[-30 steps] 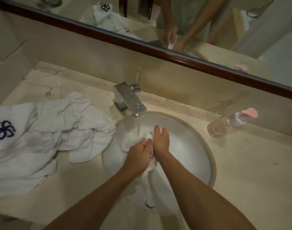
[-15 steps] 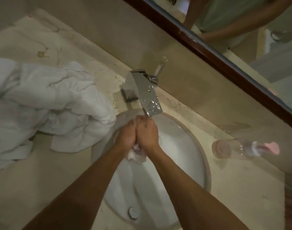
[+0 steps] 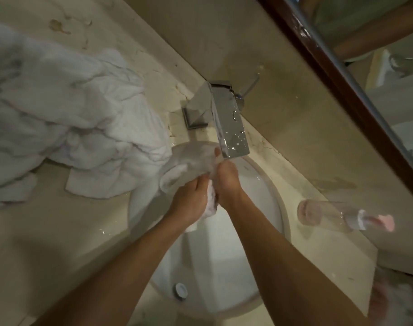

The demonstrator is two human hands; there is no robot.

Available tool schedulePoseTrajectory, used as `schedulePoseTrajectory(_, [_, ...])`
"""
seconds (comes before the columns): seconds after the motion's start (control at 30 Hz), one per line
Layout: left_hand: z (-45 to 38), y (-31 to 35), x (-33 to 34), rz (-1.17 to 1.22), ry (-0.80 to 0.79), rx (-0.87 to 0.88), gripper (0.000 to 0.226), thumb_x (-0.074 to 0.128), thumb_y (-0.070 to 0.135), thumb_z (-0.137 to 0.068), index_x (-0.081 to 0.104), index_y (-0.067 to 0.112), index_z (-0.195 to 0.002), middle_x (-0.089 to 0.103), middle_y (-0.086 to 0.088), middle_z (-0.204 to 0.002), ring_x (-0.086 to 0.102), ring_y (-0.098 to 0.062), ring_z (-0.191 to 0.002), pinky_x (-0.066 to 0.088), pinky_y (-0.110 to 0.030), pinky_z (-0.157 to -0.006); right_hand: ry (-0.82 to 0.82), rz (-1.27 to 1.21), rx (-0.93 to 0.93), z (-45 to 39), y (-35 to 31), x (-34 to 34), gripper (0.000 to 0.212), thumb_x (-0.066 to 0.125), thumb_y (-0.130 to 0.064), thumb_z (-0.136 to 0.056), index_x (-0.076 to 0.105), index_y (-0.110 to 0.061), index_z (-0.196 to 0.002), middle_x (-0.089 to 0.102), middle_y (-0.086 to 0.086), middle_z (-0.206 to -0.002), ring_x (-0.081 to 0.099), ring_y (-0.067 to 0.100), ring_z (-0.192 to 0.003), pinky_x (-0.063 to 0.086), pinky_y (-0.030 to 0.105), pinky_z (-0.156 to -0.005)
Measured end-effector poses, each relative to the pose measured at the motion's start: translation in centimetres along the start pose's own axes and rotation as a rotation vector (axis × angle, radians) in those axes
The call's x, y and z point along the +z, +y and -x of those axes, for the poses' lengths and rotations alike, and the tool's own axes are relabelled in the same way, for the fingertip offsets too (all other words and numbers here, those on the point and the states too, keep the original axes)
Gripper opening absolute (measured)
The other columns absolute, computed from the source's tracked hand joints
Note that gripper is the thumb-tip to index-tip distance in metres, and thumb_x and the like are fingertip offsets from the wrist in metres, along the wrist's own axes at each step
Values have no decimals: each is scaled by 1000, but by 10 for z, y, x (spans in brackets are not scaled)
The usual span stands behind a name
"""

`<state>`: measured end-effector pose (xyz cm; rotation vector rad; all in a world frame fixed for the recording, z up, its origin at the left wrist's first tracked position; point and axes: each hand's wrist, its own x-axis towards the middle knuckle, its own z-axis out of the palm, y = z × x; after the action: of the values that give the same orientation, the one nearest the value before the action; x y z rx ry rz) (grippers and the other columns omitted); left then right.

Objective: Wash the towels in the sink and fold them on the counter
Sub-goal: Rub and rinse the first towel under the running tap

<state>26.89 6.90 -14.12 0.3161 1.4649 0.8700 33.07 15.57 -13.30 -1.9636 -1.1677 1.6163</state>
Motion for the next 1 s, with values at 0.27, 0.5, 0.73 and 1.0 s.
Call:
schedulePoseTrajectory(0.27, [-1,-10,-18,724,-175,-526,65,48,62,-94,60,7,-125,66,-21,-119,64,-34,-108,50,-42,-80,-275,266,345,42,44,-56,76,75,-66,-75,68,-4,-118,76,12,-104,73,27,-96,57,39,-92])
schedulePoseTrajectory(0.5, [25,-5,-7,706,-98,-477,62,42,54,-100,59,2,-128,66,-22,-123,63,-33,-114,47,-44,-101,-361,480,421,44,36,-39,95,75,-85,-52,73,-11,-111,78,7,-98,74,24,-95,55,40,-97])
schedulePoseTrajectory(0.73, [53,-26,-20,452,-112,-367,100,43,85,-78,46,10,-145,61,-18,-133,59,-32,-123,41,-47,-110,-541,341,456,60,62,-30,46,74,-34,-87,68,0,-117,75,11,-104,73,22,-96,58,34,-90])
schedulePoseTrajectory(1.0, [28,-10,-21,571,-380,-616,61,62,57,-88,66,5,-121,74,-15,-100,70,-29,-94,52,-40,-85,-467,523,-18,113,50,-71,47,67,-21,-81,57,-30,-126,69,-7,-117,67,13,-108,54,37,-97])
